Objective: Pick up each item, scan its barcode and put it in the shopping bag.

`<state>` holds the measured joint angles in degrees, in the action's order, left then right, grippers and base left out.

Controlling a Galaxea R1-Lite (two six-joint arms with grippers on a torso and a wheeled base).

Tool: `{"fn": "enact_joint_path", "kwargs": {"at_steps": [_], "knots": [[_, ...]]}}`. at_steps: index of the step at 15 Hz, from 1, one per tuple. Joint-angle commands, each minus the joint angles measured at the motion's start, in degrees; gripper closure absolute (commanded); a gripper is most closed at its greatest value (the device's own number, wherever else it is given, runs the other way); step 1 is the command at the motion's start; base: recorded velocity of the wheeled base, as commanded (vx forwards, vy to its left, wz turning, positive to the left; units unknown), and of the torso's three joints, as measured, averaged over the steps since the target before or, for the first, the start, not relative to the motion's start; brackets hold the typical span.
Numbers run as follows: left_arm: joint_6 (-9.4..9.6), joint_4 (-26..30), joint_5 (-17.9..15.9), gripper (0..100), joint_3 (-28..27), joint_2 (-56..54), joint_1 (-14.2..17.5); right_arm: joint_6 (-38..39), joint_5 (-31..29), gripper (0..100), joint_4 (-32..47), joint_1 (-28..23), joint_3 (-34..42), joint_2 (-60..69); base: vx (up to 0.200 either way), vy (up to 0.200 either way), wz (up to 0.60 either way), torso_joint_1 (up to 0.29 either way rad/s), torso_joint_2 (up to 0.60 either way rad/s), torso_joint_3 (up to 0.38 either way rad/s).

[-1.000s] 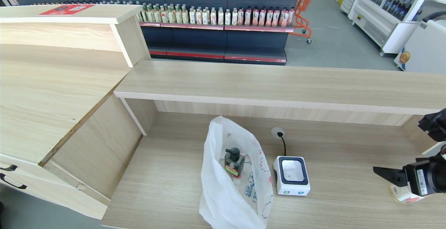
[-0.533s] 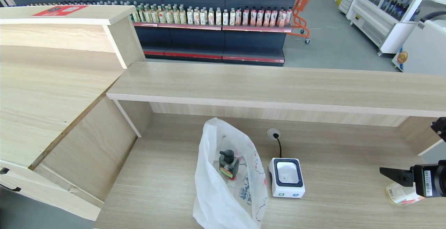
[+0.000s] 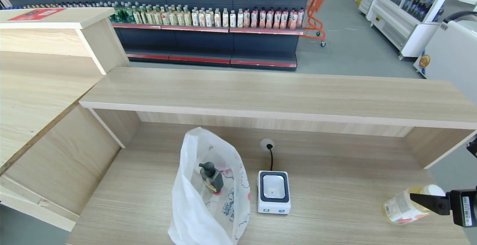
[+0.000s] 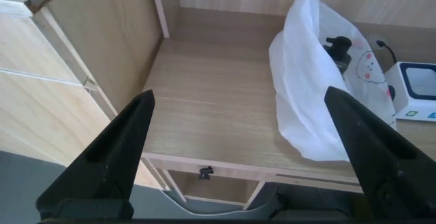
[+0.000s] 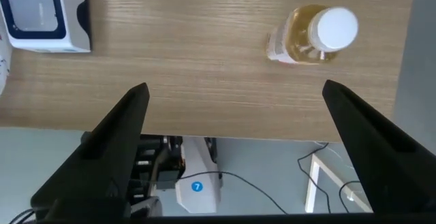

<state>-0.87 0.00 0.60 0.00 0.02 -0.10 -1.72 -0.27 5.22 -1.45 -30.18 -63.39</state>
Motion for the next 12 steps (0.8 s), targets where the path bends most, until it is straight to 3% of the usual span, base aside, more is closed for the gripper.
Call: {"fn": "enact_joint_path", "kwargs": {"at_steps": [1, 4, 7, 12], "knots": [[-0.1, 0.0, 0.1, 0, 0.0, 0.0, 0.0, 0.6, 0.6, 0, 1.0, 0.0, 0.2, 1.6, 0.0, -0.2, 0.0, 0.007, 0.01, 0.002], [0.69, 0.0, -0.1, 0, 0.0, 0.0, 0.0, 1.1, 4.0, 0, 2.0, 0.0, 2.4, 3.8, 0.0, -0.2, 0.0, 0.002, 0.0, 0.005], [-0.1, -0.1, 0.0, 0, 0.0, 0.0, 0.0, 1.0, 4.3, 0, 2.0, 0.1, 3.2, 4.9, 0.0, 0.0, 0.0, 0.0, 0.0, 0.0], [-0.63, -0.1, 0.1, 0, 0.0, 0.0, 0.1, 1.1, 4.0, 0, 2.0, 0.4, 3.4, 4.9, -0.2, 0.0, 0.0, 0.005, 0.01, 0.001]]}}
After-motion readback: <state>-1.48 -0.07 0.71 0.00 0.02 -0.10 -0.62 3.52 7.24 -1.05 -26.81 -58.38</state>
